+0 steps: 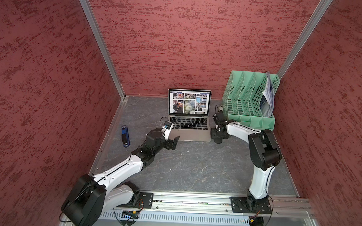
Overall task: Remove the wireless mouse receiver from the laptop
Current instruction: Adjust the mouse at the center of the board, then reset both arms
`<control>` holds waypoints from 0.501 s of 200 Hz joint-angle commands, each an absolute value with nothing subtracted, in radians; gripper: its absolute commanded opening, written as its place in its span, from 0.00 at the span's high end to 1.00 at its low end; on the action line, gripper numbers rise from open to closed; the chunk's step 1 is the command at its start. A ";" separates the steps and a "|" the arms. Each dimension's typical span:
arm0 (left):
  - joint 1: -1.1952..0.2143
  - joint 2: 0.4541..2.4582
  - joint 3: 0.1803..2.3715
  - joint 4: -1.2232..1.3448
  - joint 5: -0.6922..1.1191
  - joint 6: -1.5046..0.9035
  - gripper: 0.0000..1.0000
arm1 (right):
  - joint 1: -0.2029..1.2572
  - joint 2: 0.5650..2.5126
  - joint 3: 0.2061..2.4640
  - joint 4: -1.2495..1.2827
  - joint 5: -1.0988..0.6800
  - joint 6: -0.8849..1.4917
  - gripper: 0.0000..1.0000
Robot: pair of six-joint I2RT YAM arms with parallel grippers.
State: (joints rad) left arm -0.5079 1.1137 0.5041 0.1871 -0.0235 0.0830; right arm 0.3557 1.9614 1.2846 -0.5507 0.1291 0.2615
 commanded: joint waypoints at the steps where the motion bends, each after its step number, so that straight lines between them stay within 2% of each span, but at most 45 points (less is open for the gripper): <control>1: -0.500 1.118 0.509 0.199 -0.011 0.073 0.00 | 0.344 2.000 1.285 -0.591 0.123 0.250 0.32; 24: -0.500 1.118 0.508 0.201 -0.005 0.075 0.00 | 0.344 1.996 1.280 -0.593 0.132 0.256 0.15; 28: -0.499 1.118 0.508 0.201 -0.003 0.076 0.00 | 0.345 1.993 1.280 -0.592 0.134 0.255 0.05; 31: -0.499 1.118 0.508 0.202 -0.002 0.077 0.00 | 0.345 1.992 1.277 -0.593 0.136 0.256 0.02; 65: -0.499 1.096 0.496 0.229 0.024 0.074 0.00 | 0.344 1.896 1.266 -0.606 0.149 0.265 0.02; 100: -0.486 1.014 0.539 0.211 -0.040 0.124 0.00 | 0.344 1.651 1.276 -0.629 0.220 0.214 0.02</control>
